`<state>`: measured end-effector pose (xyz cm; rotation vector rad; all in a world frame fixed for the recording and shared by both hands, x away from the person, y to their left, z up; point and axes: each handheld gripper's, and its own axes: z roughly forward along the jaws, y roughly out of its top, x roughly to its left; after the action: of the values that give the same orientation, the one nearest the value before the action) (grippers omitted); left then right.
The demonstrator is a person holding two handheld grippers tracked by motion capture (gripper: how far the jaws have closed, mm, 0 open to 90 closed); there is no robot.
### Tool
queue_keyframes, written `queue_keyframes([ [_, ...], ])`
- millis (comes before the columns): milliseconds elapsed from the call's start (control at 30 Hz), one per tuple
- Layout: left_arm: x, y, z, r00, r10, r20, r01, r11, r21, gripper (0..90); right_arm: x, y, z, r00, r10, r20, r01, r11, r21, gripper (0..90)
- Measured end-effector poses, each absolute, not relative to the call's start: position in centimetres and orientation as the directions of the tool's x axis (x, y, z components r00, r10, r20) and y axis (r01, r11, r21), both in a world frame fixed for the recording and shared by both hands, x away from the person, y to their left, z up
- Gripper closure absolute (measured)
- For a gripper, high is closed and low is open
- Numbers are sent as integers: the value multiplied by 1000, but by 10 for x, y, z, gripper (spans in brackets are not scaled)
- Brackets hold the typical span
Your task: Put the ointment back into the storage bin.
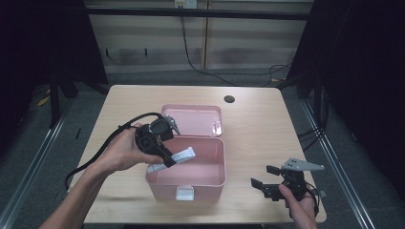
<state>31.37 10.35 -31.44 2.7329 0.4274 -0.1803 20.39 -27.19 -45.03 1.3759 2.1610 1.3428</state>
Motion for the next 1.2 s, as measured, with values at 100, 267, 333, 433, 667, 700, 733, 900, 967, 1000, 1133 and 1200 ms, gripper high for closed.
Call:
queue_keyframes([
  [100,314,102,-316,950,253,-184,302,-895,329,705,204,-272,-450,-524,814,251,586,131,800,138],
  [267,314,97,-320,954,241,-181,288,-903,319,705,204,-272,-450,-524,814,251,587,132,799,139],
  [333,314,96,-322,953,243,-180,291,-900,326,705,204,-272,-450,-524,814,251,587,132,799,138],
  [433,315,92,-327,960,219,-174,266,-908,323,704,204,-272,-451,-525,814,250,586,132,800,138],
  [667,312,82,-330,967,192,-168,237,-921,309,704,204,-272,-451,-526,813,250,586,133,800,138],
  [700,312,82,-330,967,192,-168,237,-921,309,704,204,-272,-451,-526,813,250,586,133,800,138],
  [733,311,78,-330,970,181,-163,224,-925,305,704,204,-272,-451,-525,813,251,587,133,799,139],
  [900,312,72,-336,971,167,-174,213,-932,295,704,204,-272,-451,-528,813,248,584,136,800,139],
  [967,314,70,-339,972,159,-176,203,-940,274,704,204,-272,-451,-528,812,249,585,135,800,138],
  [1000,314,68,-342,969,168,-179,211,-942,261,704,204,-272,-451,-527,812,251,587,134,799,139],
  [1133,315,65,-348,970,150,-191,196,-947,255,704,204,-272,-451,-528,811,254,588,133,798,139],
  [1200,315,63,-350,970,143,-195,189,-950,247,704,204,-271,-451,-528,811,253,588,134,798,138],
])
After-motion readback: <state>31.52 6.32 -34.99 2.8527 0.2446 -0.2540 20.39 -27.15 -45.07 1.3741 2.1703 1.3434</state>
